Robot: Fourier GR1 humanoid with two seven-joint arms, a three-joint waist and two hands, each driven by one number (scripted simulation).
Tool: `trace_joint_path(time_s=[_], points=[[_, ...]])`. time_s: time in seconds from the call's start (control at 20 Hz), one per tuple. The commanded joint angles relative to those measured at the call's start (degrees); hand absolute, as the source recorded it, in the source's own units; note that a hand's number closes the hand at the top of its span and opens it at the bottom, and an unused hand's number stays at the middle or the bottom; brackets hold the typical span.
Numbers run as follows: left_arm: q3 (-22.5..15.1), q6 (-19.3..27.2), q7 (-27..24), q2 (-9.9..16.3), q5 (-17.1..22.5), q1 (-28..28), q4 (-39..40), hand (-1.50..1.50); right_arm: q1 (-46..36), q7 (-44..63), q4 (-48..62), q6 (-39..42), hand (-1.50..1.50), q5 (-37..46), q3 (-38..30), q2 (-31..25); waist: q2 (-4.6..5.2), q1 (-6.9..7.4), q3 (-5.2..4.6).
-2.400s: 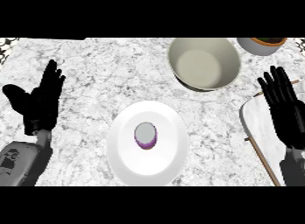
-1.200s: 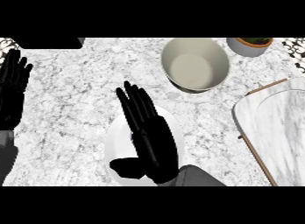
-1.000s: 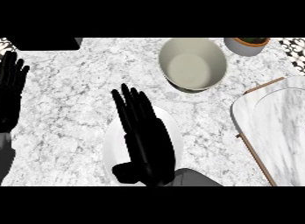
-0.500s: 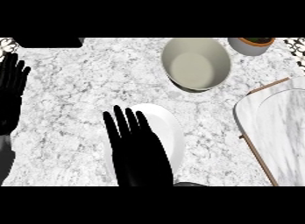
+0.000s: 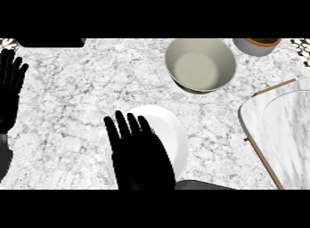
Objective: Pick the can from the plate and place it in the bowl
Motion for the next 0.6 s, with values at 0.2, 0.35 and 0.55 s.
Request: trace_joint_path(time_s=[0.2, 0.35, 0.55], points=[[0.7, -0.8, 0.4, 0.0, -0.3, 2.2, -3.1, 0.00, 0.4, 8.3, 7.2, 1.2, -1.50, -0.8, 0.4, 1.3, 0.17, 0.68, 0.07], [0.9, -2.3, -2.6, -1.2, -0.7, 2.0, 0.6, 0.00, 2.0, 7.6, 7.1, 0.4, -1.50, 0.3, 0.5, 1.3, 0.26, 0.25, 0.06], [3.2, -3.8, -2.5, 0.2, -0.2, -0.6, 3.2, 0.00, 6.5, 1.8, 9.8, 0.9, -1.50, 3.8, -0.5, -0.5, 0.38, -0.20, 0.07]])
